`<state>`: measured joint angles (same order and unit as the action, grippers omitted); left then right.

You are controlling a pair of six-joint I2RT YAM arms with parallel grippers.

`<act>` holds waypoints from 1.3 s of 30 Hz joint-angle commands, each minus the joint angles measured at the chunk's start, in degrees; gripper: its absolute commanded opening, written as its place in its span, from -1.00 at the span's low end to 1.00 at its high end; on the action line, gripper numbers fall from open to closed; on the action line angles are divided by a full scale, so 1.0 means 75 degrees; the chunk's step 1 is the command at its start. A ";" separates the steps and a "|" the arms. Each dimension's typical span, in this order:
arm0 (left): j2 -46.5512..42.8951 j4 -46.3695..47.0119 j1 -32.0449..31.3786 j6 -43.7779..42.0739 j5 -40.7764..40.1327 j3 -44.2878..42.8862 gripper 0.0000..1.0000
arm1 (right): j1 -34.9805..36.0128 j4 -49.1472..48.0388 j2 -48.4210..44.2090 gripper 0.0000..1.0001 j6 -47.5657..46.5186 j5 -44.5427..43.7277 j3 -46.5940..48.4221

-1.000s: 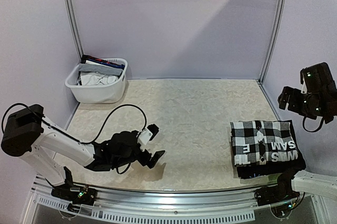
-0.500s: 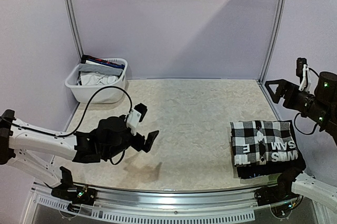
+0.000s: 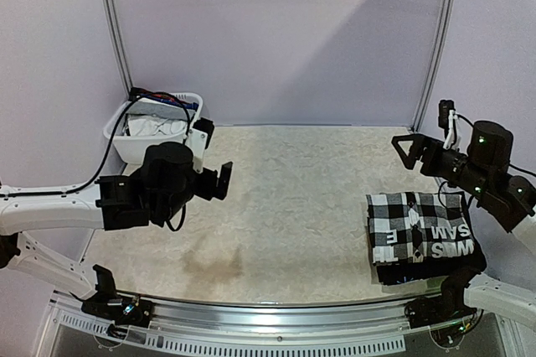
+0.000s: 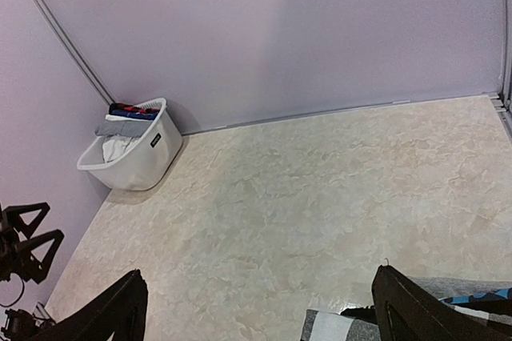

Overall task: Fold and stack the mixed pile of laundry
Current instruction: Pick up the crumpled T-shirt from the bin.

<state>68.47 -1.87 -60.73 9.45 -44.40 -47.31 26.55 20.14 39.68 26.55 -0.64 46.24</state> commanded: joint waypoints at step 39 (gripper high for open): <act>0.6079 -0.3458 0.7722 0.1577 0.3913 -0.6861 0.28 | -0.0018 -0.1362 0.2298 0.98 0.0273 0.1206 -0.0502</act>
<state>108.31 -21.85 -3.88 23.24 -19.05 -92.38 26.55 9.61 55.27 29.47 8.69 41.91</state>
